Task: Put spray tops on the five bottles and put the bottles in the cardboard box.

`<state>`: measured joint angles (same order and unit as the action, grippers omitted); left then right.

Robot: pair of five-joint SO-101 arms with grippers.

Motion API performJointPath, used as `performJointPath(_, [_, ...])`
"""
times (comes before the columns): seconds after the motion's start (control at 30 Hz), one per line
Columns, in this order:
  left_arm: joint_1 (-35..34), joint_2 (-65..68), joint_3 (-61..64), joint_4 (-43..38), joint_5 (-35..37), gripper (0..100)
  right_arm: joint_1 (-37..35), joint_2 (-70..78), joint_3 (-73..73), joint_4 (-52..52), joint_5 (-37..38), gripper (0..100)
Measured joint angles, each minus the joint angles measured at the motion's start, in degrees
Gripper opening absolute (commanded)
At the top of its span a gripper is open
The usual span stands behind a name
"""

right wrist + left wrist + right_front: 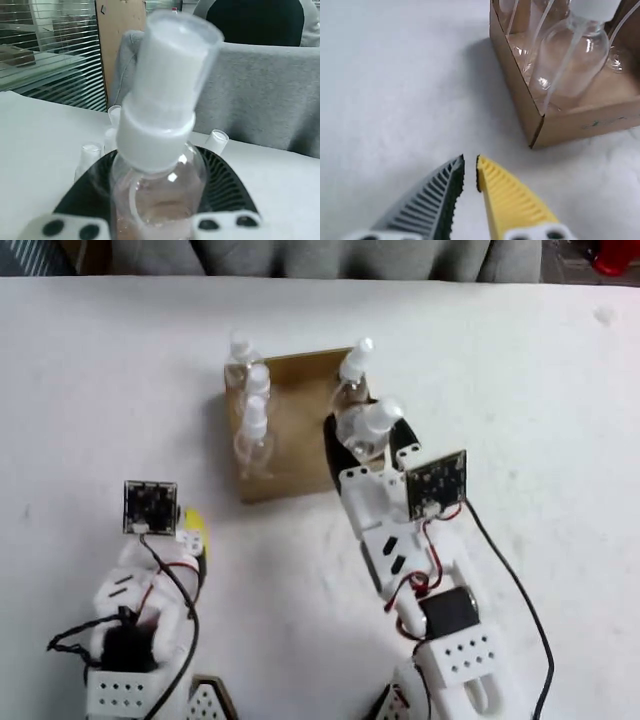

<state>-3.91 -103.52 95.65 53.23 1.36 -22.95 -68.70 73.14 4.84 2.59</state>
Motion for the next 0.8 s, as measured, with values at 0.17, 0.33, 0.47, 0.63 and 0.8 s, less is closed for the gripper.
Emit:
performJointPath(0.17, [-1.85, 0.00, 1.49, -2.81, 0.00, 5, 3.16, 9.23, 0.00, -9.32, 0.00, 1.7])
performJointPath(0.33, [-2.11, 0.00, 1.49, -3.08, 0.00, 5, 4.66, 16.00, 0.00, -15.47, 0.00, 1.7])
performJointPath(0.47, [-2.11, 0.00, 1.49, -1.93, 0.00, 5, 4.40, 19.69, 0.00, -20.84, 0.00, 1.7])
performJointPath(0.63, [-2.11, 0.00, 1.49, -0.70, 0.00, 5, 4.48, 24.44, 0.00, -24.35, 0.00, 1.7])
performJointPath(0.8, [-2.11, 0.00, 1.49, -0.70, 0.00, 5, 4.48, 28.84, 0.00, -24.70, 0.00, 1.7])
